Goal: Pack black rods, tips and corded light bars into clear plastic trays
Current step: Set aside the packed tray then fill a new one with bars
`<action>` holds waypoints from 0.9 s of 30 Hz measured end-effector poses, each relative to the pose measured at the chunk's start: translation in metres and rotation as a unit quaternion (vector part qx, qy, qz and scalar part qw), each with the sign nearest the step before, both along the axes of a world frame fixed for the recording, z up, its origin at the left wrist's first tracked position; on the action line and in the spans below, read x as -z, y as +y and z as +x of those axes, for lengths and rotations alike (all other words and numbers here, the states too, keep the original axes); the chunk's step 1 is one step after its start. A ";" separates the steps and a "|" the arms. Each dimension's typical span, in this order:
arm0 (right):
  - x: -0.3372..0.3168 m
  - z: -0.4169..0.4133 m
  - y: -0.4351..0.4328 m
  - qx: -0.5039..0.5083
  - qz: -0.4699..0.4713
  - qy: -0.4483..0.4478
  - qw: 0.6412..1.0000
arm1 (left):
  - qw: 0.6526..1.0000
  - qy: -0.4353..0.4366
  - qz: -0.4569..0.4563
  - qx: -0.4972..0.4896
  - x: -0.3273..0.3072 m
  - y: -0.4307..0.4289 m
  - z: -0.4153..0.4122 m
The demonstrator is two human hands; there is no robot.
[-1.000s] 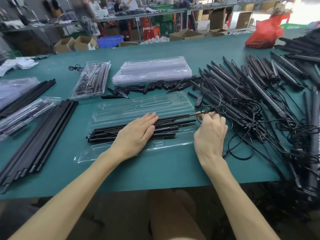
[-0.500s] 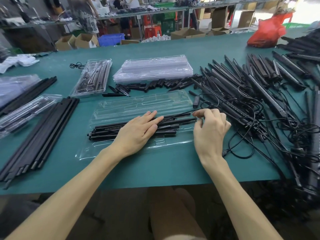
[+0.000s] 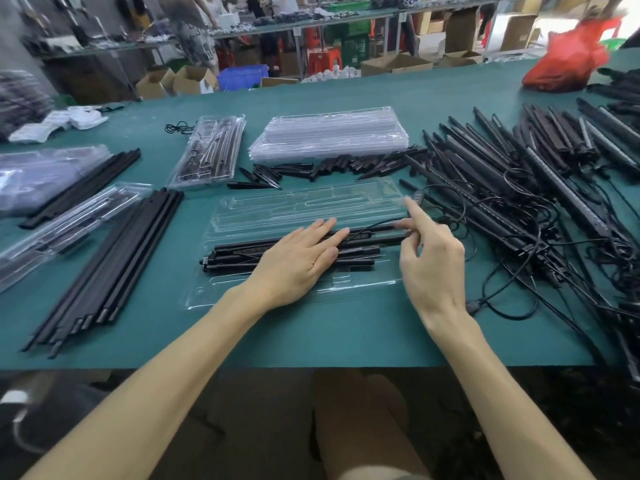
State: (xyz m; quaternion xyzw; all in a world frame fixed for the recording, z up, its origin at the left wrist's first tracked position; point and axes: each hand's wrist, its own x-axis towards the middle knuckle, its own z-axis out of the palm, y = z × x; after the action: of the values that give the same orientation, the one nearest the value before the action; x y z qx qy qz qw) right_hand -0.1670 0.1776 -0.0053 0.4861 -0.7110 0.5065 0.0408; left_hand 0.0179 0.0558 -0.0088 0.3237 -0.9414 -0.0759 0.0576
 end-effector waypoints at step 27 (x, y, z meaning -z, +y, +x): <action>0.002 -0.001 -0.001 0.045 0.048 -0.041 0.997 | 0.997 0.073 0.019 -0.026 0.003 -0.003 -0.002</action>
State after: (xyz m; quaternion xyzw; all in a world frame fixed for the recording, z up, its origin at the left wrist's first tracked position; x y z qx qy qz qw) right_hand -0.1684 0.1767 -0.0074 0.4339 -0.7566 0.4890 0.0115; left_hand 0.0156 0.0525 -0.0114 0.3427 -0.9243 -0.1160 0.1215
